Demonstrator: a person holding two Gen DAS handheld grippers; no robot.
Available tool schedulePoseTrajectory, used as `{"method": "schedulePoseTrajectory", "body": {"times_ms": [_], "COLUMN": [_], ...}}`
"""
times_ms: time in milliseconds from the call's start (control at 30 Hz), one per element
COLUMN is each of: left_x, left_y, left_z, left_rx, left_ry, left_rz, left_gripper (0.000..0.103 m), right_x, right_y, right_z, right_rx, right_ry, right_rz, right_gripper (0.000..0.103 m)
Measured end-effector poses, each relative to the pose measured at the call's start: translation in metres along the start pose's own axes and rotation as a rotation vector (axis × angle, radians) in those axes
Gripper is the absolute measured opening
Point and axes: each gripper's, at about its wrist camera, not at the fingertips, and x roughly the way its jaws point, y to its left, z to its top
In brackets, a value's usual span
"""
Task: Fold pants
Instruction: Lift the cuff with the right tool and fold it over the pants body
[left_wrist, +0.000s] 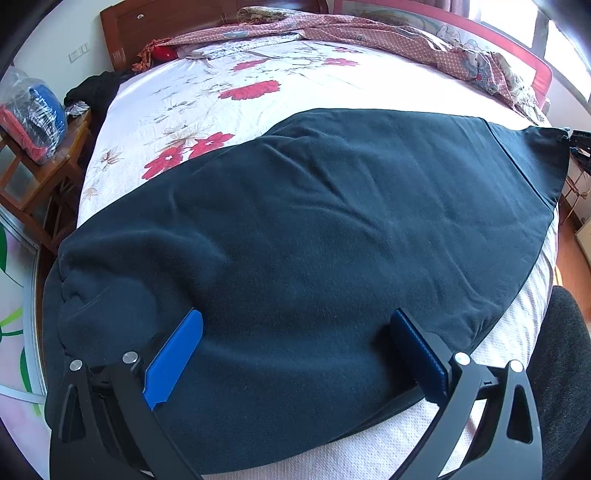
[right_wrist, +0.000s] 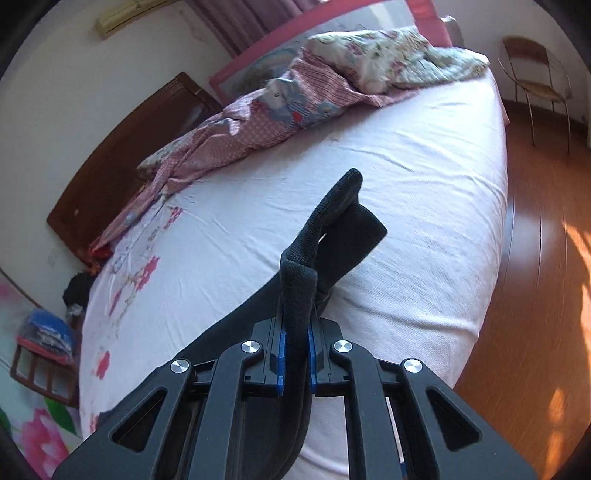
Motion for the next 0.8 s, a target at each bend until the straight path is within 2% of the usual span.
{"method": "schedulePoseTrajectory", "body": {"times_ms": [133,267,367,467,567,633,700,800], "left_x": [-0.011,-0.023,-0.031,-0.036,-0.038,-0.039,-0.041,-0.042], "left_y": [0.017,0.039,0.054,0.064,0.069,0.072,0.074,0.076], "left_z": [-0.003,-0.009,-0.016,-0.022,-0.026,-0.028,-0.029,-0.033], "left_rx": [-0.096,-0.180,-0.225,-0.255,-0.275,-0.280,-0.288,-0.308], "left_ry": [-0.015,-0.040,-0.061,-0.075,-0.084,-0.090,-0.095,-0.103], "left_rz": [-0.021,-0.027,-0.031,-0.037,-0.049,-0.053,-0.053,-0.062], "left_gripper": [0.101,0.101,0.101,0.101,0.101,0.101,0.101,0.101], "right_x": [-0.026,-0.049,-0.057,-0.049,-0.025,-0.011,-0.013,-0.039], "right_y": [0.082,0.157,0.203,0.236,0.251,0.250,0.247,0.253], "right_z": [-0.016,-0.067,-0.123,-0.197,-0.274,-0.317,-0.326,-0.310], "right_rx": [-0.273,-0.551,-0.767,-1.013,-1.256,-1.431,-1.464,-1.407], "right_ry": [-0.047,-0.088,-0.120,-0.125,-0.063,-0.087,-0.118,-0.212], "right_rz": [-0.017,-0.033,-0.062,-0.094,-0.115,-0.199,-0.231,-0.242], "right_gripper": [0.008,0.008,0.008,0.008,0.008,0.008,0.008,0.008]}}
